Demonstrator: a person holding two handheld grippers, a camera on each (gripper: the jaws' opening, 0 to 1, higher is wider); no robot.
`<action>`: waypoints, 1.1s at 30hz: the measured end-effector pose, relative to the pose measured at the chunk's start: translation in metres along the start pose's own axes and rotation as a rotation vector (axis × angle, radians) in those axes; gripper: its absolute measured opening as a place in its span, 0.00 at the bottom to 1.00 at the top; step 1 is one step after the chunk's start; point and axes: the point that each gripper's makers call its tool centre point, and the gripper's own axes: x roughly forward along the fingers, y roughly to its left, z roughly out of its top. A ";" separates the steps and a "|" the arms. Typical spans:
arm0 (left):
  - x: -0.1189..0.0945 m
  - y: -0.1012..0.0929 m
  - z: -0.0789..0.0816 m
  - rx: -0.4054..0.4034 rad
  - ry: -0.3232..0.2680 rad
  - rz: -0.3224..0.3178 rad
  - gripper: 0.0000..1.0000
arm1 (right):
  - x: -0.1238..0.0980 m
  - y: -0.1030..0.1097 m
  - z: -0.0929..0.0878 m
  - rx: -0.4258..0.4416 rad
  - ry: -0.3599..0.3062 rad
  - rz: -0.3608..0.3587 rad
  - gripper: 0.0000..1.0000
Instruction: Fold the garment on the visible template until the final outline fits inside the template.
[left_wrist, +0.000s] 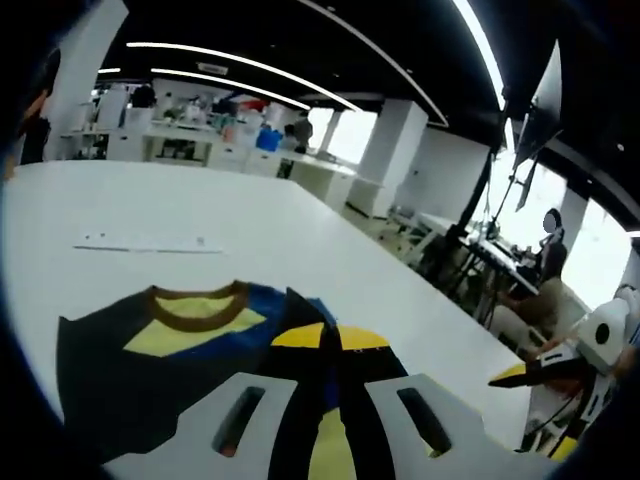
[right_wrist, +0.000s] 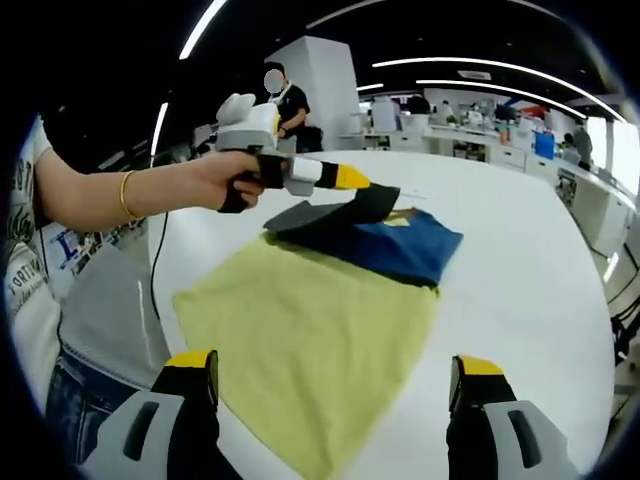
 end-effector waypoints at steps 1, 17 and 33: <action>0.002 -0.003 -0.001 -0.001 0.001 -0.007 0.00 | 0.000 0.000 -0.001 0.001 0.001 -0.001 0.95; 0.022 -0.027 -0.025 -0.012 0.051 -0.054 0.00 | -0.002 -0.002 -0.006 0.014 0.006 -0.009 0.95; 0.037 -0.047 -0.060 0.003 0.131 -0.074 0.00 | -0.002 -0.003 -0.008 0.021 0.002 -0.010 0.95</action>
